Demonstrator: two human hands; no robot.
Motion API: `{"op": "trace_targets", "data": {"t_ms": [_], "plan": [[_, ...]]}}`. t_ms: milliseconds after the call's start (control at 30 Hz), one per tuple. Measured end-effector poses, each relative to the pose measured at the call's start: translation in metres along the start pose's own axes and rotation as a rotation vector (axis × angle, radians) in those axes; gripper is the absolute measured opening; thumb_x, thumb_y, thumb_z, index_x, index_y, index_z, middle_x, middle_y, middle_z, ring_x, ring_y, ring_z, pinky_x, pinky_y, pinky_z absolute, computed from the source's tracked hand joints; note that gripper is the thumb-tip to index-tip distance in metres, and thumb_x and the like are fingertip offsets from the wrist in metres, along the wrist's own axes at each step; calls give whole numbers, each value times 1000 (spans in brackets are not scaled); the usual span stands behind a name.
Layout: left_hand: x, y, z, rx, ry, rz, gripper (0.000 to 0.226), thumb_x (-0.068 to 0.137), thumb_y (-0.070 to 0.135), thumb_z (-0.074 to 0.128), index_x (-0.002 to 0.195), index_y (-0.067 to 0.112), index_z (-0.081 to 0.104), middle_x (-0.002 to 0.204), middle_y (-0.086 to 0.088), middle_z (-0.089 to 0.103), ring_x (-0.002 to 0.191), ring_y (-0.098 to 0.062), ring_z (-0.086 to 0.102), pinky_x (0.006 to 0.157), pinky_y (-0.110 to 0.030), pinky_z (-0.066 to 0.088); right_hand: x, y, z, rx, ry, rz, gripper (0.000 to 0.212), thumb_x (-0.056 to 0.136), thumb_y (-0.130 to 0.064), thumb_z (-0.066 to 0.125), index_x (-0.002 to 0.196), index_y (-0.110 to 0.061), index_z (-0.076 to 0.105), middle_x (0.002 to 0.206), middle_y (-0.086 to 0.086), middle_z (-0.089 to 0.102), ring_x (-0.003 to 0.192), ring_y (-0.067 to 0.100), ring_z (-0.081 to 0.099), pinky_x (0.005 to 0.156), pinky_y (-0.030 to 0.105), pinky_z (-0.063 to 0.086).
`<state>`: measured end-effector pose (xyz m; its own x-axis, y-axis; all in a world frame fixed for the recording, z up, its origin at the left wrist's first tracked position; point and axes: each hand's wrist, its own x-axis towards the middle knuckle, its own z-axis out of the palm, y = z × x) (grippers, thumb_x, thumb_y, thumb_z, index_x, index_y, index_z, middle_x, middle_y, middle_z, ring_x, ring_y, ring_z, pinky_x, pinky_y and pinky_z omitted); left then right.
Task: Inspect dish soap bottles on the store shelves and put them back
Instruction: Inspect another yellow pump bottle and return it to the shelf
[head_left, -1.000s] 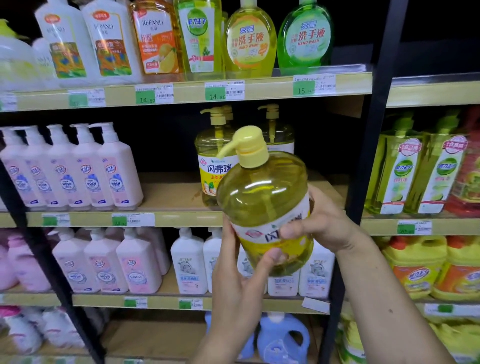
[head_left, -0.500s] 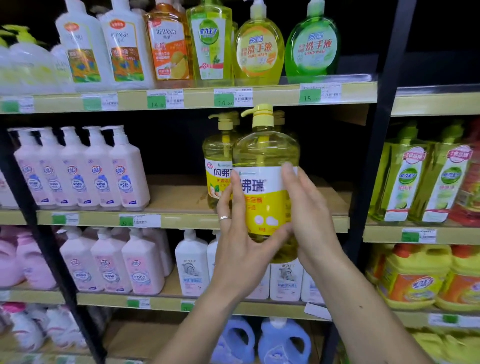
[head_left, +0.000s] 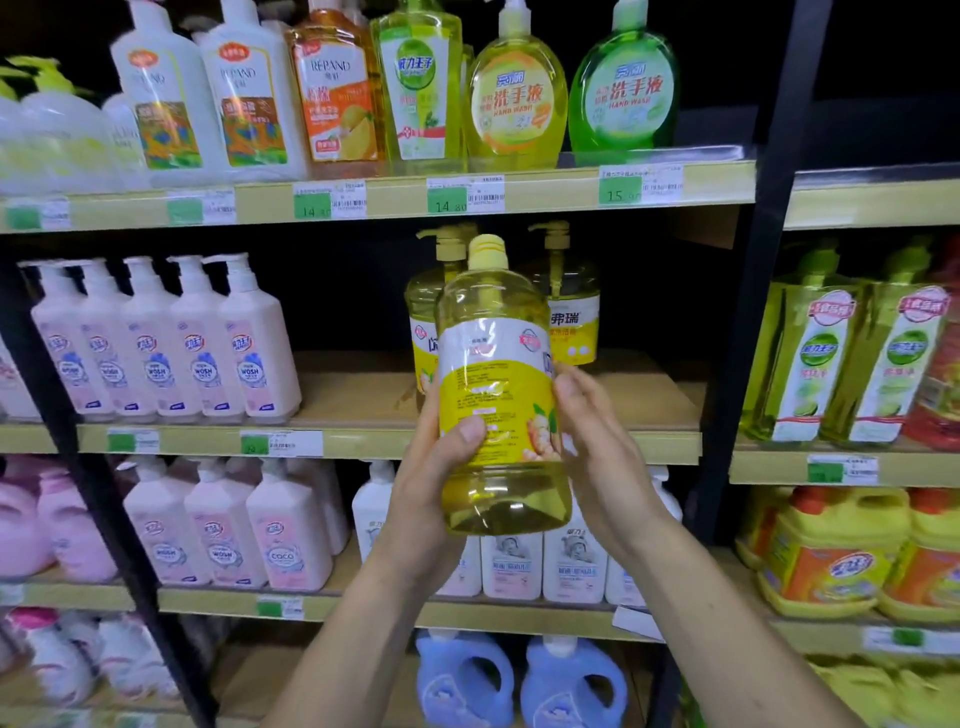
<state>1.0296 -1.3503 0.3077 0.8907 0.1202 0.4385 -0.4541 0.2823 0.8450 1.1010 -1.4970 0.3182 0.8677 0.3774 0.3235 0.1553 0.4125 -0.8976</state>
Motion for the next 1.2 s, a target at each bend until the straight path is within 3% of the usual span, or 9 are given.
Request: {"op": "trace_targets", "data": {"t_ms": [100,300,467,633,700,867,1000,1133,1200], "plan": [[-5,-3,3,5,-52,-11,91,85,41,86,161,15,43,151,-28,58,133,-47,62,109,-58,54,5,5,2,208,-195,204,92,80,-68,81,151,-14,57,145,21,65,134,39,63,116,60,48],[-11,-8,0,171,-99,26,106,87,41,86,171,31,22,164,-19,48,147,-48,51,117,-75,38,0,19,-4,440,-363,223,86,73,-68,88,138,-14,72,139,21,70,124,36,71,100,50,60],[-23,-12,0,215,-227,81,109,90,40,86,171,41,13,174,-2,36,156,-30,43,114,-41,51,0,35,-14,553,-385,212,89,52,-57,103,126,-14,80,131,17,75,118,35,74,102,53,60],[-27,-15,1,200,-268,50,122,86,45,88,172,35,3,173,-3,38,154,-29,46,114,-39,51,3,34,-21,523,-417,215,82,53,-55,103,122,-16,82,127,12,77,116,31,75,102,49,60],[-27,-17,0,234,-256,55,120,87,49,87,172,37,4,173,0,38,154,-25,46,114,-37,51,3,33,-21,514,-419,224,78,59,-54,101,125,-16,81,129,12,77,118,30,75,104,49,59],[-23,-21,0,530,-10,144,121,79,81,74,172,31,17,177,3,20,165,-23,19,130,-62,26,0,30,-17,541,-428,283,79,70,-54,96,133,-12,75,136,18,72,123,35,72,107,52,57],[-27,-19,3,411,-34,91,109,77,80,78,166,56,20,176,2,28,164,-31,24,127,-66,29,0,23,-15,484,-462,308,79,77,-67,85,137,-16,74,138,15,72,126,32,70,106,49,57],[-32,-12,9,361,-5,27,113,71,88,75,164,61,18,175,10,27,164,-23,24,127,-61,32,-3,26,-12,497,-410,336,85,69,-70,89,132,-15,77,134,16,74,121,32,73,101,49,59],[-34,-11,5,429,0,37,111,71,96,65,164,62,15,171,28,24,164,-5,16,128,-47,32,-4,24,-9,513,-352,309,85,64,-68,93,127,-13,79,130,18,75,116,33,75,95,47,62]]}}
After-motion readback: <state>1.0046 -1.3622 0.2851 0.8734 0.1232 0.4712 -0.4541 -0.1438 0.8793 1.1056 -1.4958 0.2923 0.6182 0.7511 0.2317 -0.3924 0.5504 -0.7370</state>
